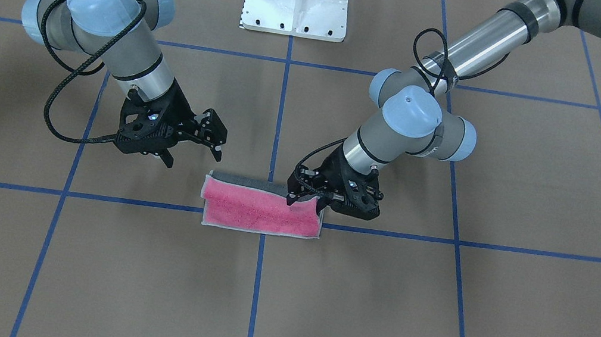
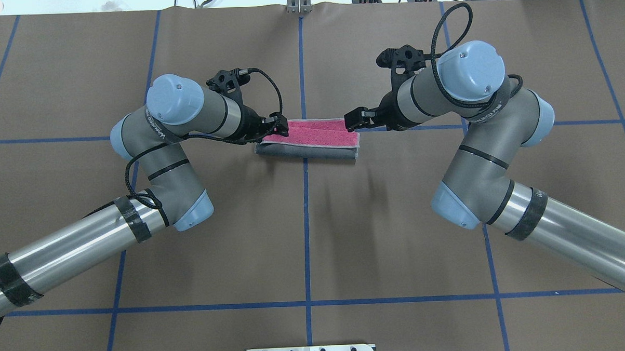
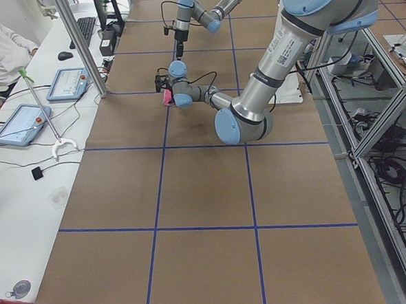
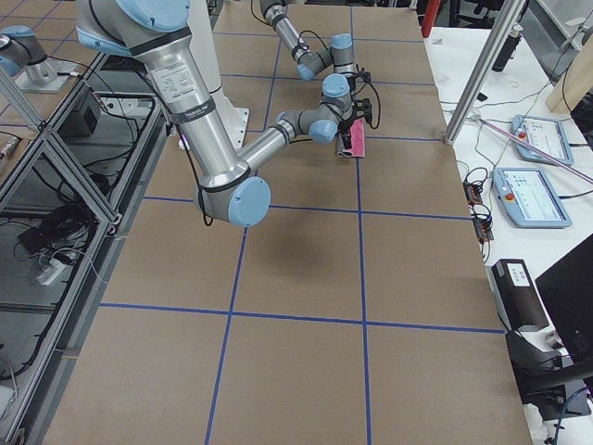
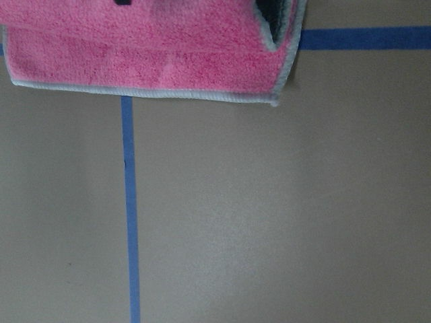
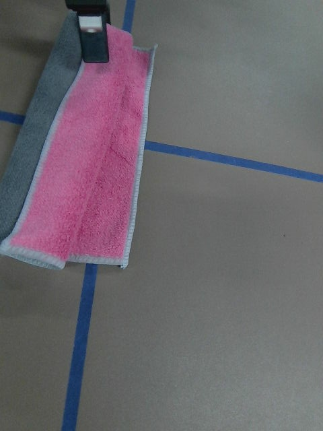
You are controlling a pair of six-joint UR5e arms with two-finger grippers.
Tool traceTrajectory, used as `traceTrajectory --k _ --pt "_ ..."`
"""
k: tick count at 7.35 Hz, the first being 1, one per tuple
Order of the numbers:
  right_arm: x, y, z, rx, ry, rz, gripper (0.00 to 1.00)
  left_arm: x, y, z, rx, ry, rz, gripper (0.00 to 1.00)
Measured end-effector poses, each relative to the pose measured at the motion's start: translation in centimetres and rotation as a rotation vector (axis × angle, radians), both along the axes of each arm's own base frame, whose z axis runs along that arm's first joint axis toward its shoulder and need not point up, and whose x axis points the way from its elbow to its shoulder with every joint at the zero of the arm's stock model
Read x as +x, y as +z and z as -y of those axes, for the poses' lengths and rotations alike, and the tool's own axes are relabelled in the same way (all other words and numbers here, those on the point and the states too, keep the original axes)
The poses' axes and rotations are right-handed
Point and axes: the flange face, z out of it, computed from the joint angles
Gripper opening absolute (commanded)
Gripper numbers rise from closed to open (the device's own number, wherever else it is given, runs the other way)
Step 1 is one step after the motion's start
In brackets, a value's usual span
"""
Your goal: Fold towel twice with both arms
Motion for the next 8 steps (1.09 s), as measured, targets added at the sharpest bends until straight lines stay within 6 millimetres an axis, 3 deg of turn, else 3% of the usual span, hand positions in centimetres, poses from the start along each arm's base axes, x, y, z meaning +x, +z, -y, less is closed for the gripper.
traceTrajectory --k 8 --pt "0.0 0.2 0.0 -0.002 0.002 -0.002 0.98 -2.1 -1.6 2.4 -0.094 -0.039 -0.042 0.69"
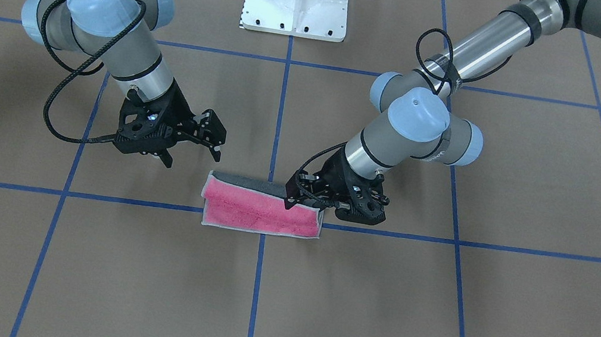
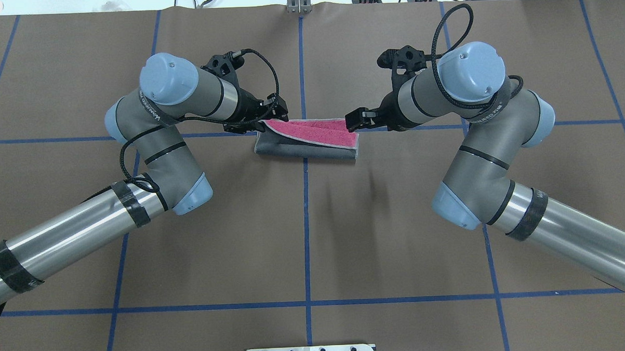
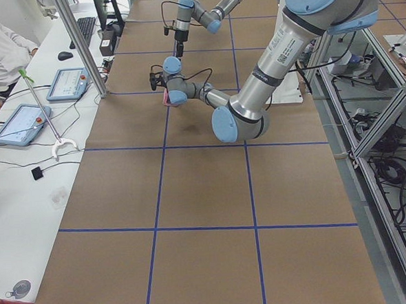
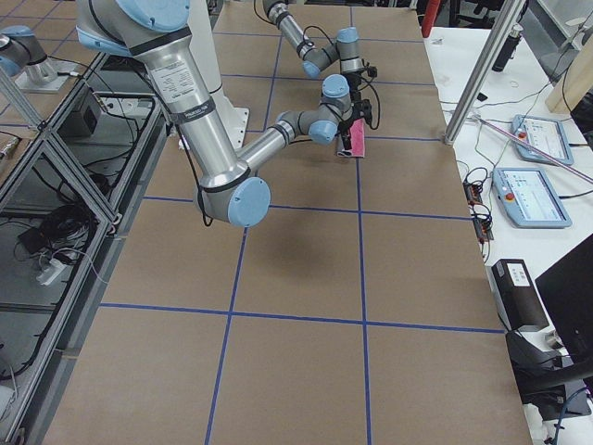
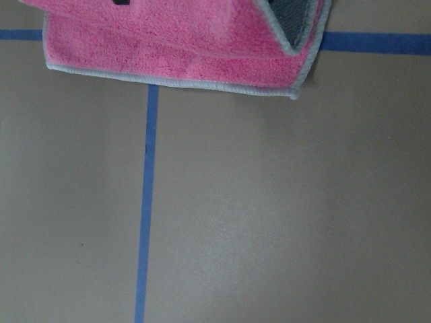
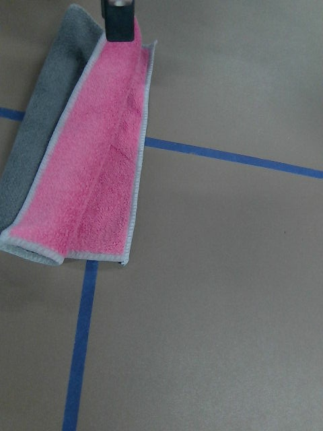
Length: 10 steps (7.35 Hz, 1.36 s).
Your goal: Fold towel twice with both arms
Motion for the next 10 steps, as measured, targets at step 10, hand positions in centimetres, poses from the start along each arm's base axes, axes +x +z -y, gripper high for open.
traceTrajectory --k 10 --pt "-0.1 -0.4 -2.2 -0.034 0.005 0.029 0.98 -2.3 -1.5 5.7 -0.017 -0.035 0.016 0.73"
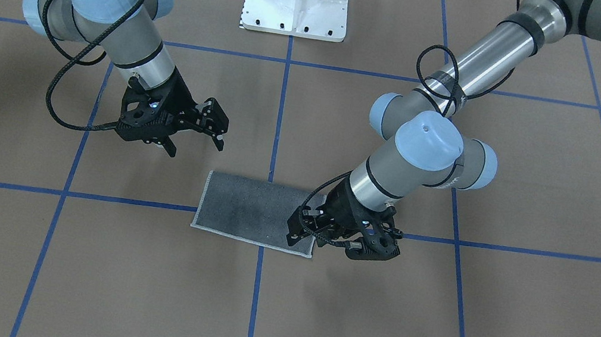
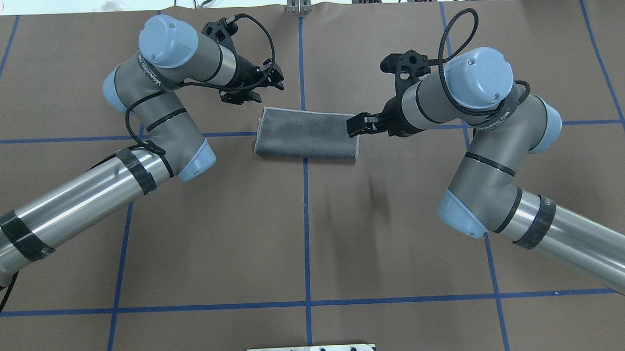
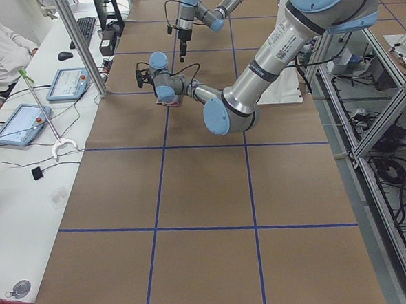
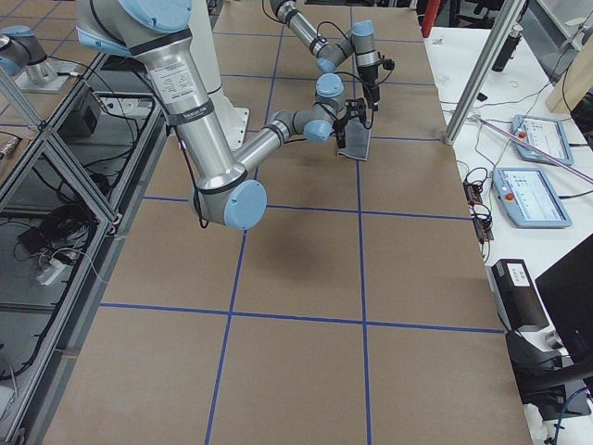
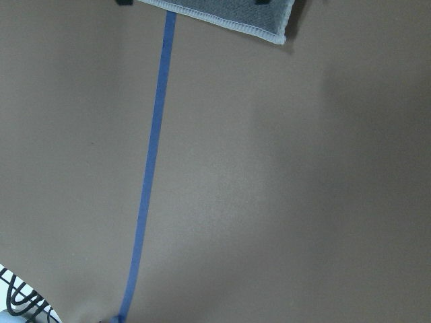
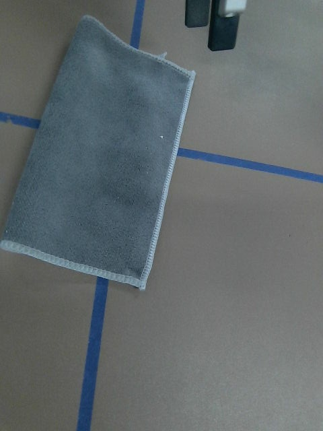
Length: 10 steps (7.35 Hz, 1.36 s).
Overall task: Fold towel twice with both arms
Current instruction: 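Lower the left gripper and grasp the strip's end nearest it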
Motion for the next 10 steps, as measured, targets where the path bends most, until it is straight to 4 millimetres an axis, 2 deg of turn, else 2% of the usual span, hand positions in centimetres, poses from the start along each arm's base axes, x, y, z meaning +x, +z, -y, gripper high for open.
traceTrajectory --k 1,4,5,6,8,9,10 --pt "-0.3 0.1 -0.2 -0.017 0.011 0.0 0.98 -0.2 0.0 -0.1 0.018 0.023 0.004 0.74" --pt "-0.4 2.1 -0.3 -0.012 0.011 -0.042 0.98 -0.7 0.1 -1.6 0.05 0.053 0.007 0.95" --pt "0.0 2.9 -0.1 0.008 0.003 -0.061 0.98 -0.9 0.7 -2.3 0.078 0.066 0.014 0.96" --pt "0.6 3.7 0.4 0.031 -0.003 -0.08 0.98 -0.6 1.5 -3.1 0.097 0.081 0.024 0.96" --pt "2.1 4.9 1.4 0.07 -0.012 -0.112 0.98 1.4 3.2 -5.3 0.104 0.097 0.05 0.94" --pt "2.6 5.1 1.7 0.073 -0.012 -0.121 0.98 2.4 3.9 -6.1 0.106 0.09 0.064 0.86" --pt "2.7 5.1 1.9 0.073 -0.013 -0.124 0.98 2.9 4.2 -6.6 0.106 0.091 0.071 0.82"
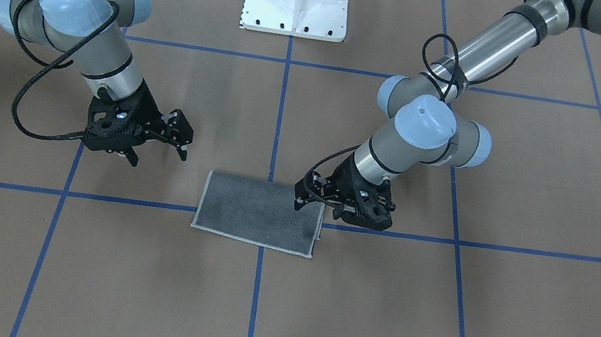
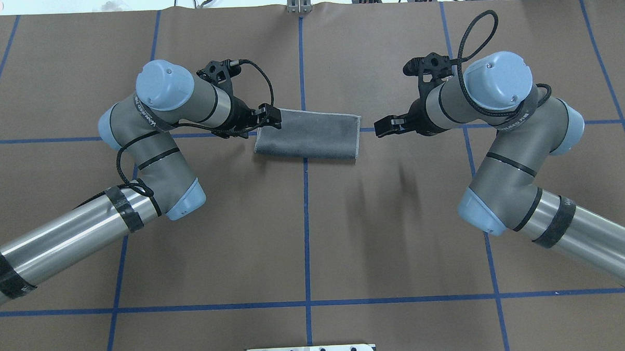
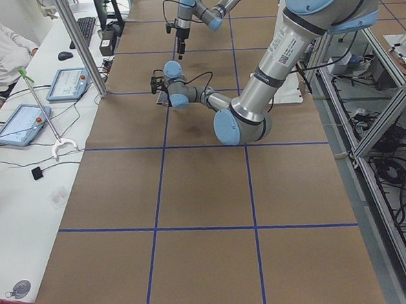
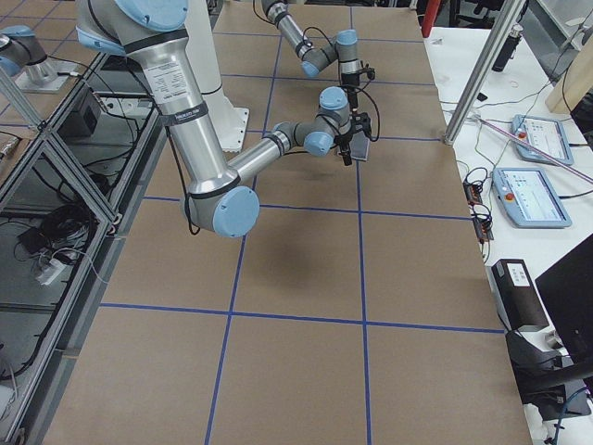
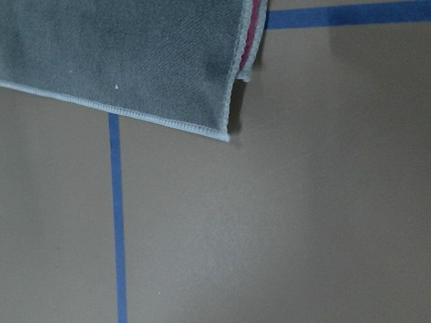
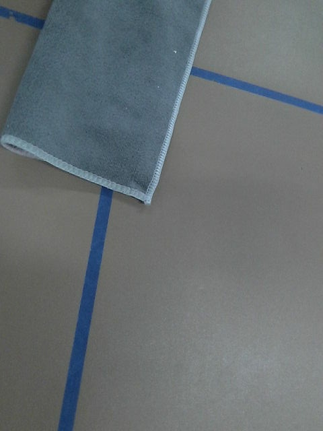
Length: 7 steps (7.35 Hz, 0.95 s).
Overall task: Fold towel twice with both arms
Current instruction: 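Lower the left gripper and grasp the strip's end nearest it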
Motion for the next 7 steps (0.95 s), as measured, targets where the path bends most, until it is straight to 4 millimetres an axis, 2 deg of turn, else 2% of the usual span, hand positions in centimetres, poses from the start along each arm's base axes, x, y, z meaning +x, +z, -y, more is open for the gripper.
traceTrajectory --k 2,4,5,7 --pt "0.0 -0.1 0.0 0.001 -0.001 0.0 0.98 0.1 -0.3 -0.6 -0.021 0.034 0.004 0.78" --pt "0.0 -0.2 0.0 0.002 -0.002 0.001 0.98 -0.3 -2.1 -1.5 -0.061 0.068 0.025 0.78" --pt "0.0 -0.2 0.0 0.002 -0.002 0.001 0.98 -0.4 -2.0 -1.8 -0.072 0.074 0.039 0.78" --pt "-0.2 -0.2 -0.1 0.002 -0.003 0.001 0.98 -0.4 -0.3 -2.1 -0.088 0.08 0.064 0.78"
